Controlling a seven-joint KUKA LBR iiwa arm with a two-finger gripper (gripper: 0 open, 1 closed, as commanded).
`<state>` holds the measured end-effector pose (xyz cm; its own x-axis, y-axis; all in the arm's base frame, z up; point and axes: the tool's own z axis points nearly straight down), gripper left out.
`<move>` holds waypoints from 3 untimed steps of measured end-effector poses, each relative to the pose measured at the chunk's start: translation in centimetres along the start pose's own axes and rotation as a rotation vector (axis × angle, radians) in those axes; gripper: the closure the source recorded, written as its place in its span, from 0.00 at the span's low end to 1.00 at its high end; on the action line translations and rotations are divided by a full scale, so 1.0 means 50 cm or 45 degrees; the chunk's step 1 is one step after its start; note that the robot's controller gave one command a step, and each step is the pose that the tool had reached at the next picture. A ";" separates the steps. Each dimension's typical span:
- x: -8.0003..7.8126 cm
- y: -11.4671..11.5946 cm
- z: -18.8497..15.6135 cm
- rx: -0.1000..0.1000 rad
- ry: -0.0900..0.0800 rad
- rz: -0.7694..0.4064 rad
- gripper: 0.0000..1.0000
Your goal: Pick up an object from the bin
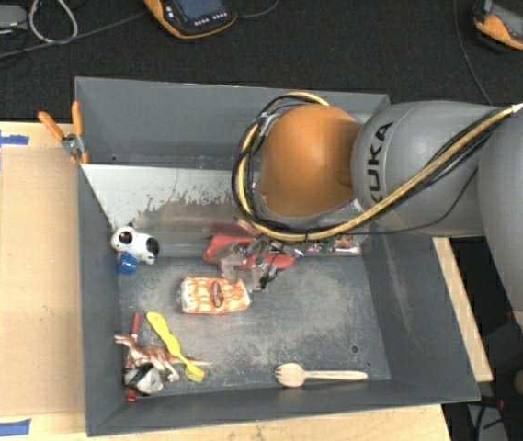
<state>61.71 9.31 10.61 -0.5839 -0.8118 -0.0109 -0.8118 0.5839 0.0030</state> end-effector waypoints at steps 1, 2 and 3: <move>-0.005 0.018 -0.061 -0.005 0.000 0.092 1.00; -0.003 0.018 0.011 -0.003 0.000 -0.162 1.00; 0.006 0.016 -0.075 -0.010 0.000 -0.218 1.00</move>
Offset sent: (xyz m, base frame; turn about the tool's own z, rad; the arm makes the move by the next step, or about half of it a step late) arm -0.0079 0.0038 -0.0361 -0.2511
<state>60.88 9.51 14.34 -0.4373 -0.8992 -0.0121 -0.8993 0.4372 0.0090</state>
